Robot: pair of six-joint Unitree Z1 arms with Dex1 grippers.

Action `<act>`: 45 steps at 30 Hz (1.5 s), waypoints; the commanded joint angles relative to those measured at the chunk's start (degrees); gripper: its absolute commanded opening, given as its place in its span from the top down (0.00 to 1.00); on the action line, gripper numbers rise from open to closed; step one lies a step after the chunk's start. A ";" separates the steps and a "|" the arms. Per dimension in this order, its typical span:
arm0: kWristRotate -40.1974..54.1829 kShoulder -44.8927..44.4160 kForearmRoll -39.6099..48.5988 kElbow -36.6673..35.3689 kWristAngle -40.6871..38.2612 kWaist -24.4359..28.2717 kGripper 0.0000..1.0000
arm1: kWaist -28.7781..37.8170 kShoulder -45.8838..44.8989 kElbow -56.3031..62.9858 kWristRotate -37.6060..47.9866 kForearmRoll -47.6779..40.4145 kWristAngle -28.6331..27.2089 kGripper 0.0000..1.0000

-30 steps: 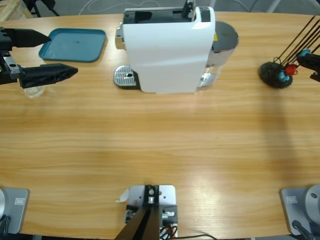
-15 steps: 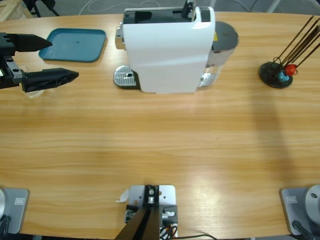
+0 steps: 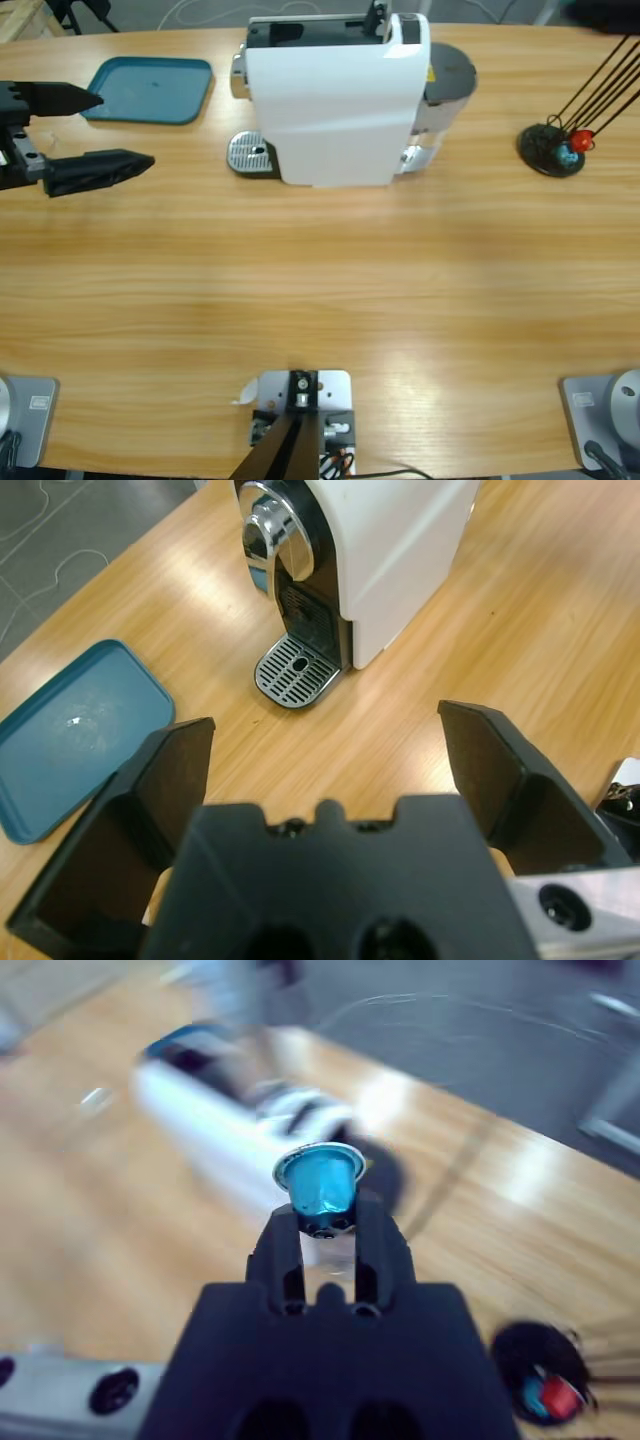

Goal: Pour coffee

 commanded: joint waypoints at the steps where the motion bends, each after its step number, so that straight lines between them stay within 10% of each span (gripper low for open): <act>1: 0.52 -4.00 17.15 -4.44 -0.66 -0.31 0.03 | 14.85 17.89 -24.43 -18.22 20.27 3.86 0.98; 15: 0.60 -9.58 15.53 -2.52 -8.06 9.27 0.03 | 19.09 44.27 -53.89 -21.09 25.68 3.00 0.98; 45: -1.24 -9.63 7.71 4.00 -8.30 10.58 0.00 | 13.38 47.97 -47.32 -20.52 23.75 0.26 0.98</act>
